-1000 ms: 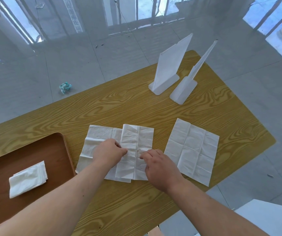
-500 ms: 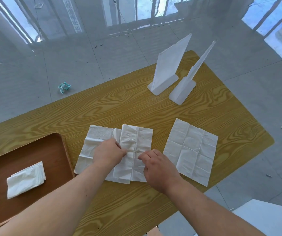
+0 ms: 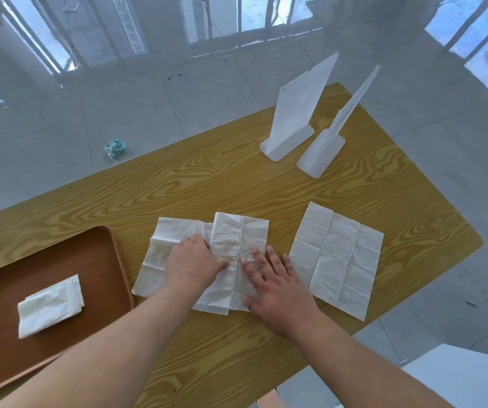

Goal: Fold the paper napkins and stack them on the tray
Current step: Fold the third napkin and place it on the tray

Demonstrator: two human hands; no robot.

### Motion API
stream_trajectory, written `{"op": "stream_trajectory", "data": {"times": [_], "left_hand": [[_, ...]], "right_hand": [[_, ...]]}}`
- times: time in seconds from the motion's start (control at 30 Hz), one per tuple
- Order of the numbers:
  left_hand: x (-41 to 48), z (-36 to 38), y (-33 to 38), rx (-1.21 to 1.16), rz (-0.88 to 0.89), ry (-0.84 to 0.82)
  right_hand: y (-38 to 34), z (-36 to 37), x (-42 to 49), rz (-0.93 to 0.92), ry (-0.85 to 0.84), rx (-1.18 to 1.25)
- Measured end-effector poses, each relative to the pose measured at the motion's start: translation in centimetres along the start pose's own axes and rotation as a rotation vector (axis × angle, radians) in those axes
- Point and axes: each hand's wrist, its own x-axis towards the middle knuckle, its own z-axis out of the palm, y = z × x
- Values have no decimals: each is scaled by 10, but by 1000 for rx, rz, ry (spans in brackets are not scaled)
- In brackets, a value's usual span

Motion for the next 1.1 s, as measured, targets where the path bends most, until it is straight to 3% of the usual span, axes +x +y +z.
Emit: {"op": "stream_trajectory", "data": {"times": [0.3, 0.47, 0.7, 0.87, 0.93, 1.0, 1.1], "left_hand": [[3, 3, 7, -122, -25, 3], [2, -3, 7, -299, -122, -109], [0, -11, 16, -307, -15, -34], [-7, -3, 35, -601, 31, -345], [-9, 1, 33, -551, 42, -317], [-10, 5, 26, -323, 71, -197], [-15, 7, 14, -48, 77, -112]], "right_hand": [[1, 11, -1, -1, 5, -17], [-1, 3, -1, 4, 14, 37], [5, -10, -9, 23, 90, 181], [10, -21, -13, 101, 153, 231], [12, -25, -14, 179, 264, 246], [14, -26, -15, 219, 340, 276], [15, -22, -16, 118, 339, 245]]}}
